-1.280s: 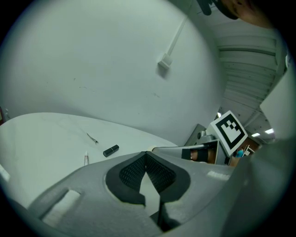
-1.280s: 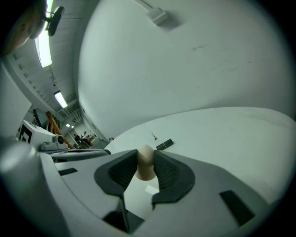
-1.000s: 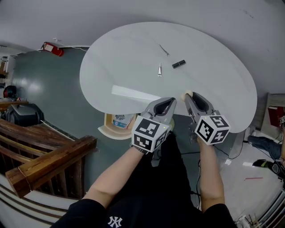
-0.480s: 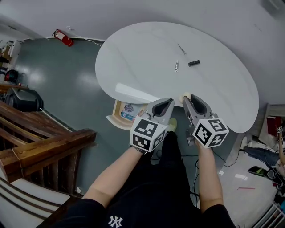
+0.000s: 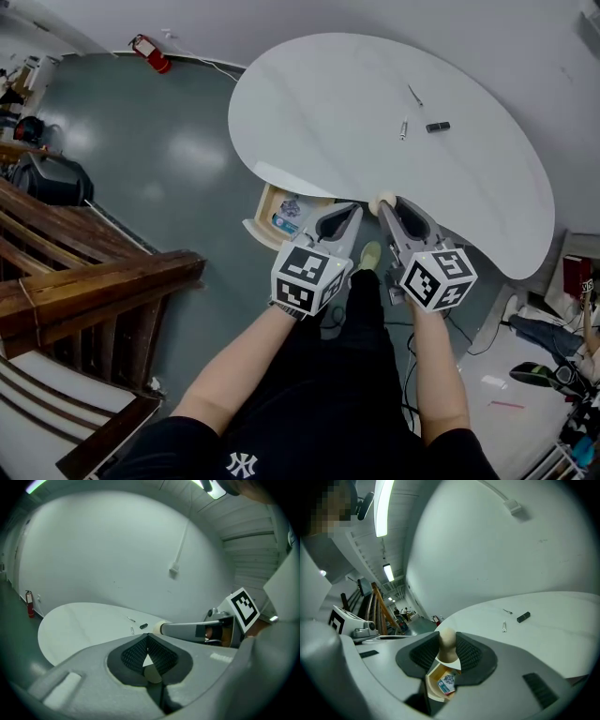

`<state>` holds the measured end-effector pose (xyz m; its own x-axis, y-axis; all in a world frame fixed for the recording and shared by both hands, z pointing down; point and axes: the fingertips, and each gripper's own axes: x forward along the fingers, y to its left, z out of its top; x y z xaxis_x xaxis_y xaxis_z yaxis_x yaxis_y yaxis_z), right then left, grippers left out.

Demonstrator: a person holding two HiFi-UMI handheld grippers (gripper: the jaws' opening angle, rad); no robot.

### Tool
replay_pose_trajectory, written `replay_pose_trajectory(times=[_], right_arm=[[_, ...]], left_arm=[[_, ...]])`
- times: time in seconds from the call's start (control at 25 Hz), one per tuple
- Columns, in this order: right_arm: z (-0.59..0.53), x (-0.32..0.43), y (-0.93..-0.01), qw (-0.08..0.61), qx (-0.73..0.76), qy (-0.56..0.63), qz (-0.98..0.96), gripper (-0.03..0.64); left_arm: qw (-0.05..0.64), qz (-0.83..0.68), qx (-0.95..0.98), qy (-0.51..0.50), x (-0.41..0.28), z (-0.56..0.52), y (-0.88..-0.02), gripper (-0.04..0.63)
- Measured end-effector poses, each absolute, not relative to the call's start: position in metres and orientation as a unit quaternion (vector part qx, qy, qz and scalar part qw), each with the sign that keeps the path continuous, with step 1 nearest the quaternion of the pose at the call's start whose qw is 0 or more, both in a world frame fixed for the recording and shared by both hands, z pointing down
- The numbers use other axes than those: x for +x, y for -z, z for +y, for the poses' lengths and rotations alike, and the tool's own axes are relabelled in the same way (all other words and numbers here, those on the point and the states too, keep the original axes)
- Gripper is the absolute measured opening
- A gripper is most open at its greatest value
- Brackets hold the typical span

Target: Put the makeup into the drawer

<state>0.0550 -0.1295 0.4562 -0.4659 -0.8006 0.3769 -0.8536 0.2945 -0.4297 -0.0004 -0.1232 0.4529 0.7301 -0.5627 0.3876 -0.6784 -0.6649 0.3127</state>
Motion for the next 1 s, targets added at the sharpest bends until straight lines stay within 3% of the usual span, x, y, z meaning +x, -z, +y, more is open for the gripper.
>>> replay_pose_trajectory(times=[0.4, 1.0], right_arm=[[-0.12, -0.012, -0.495, 0.065, 0.471, -0.313, -0.822, 0.121], [-0.123, -0.058, -0.579, 0.084, 0.437, -0.345, -0.826, 0.121]], left_arm=[[0.246, -0.39, 0.876, -0.14, -0.067, -0.114, -0.492, 0.009], [0.279, -0.423, 0.847, -0.161, -0.11, -0.123, -0.572, 0.009]])
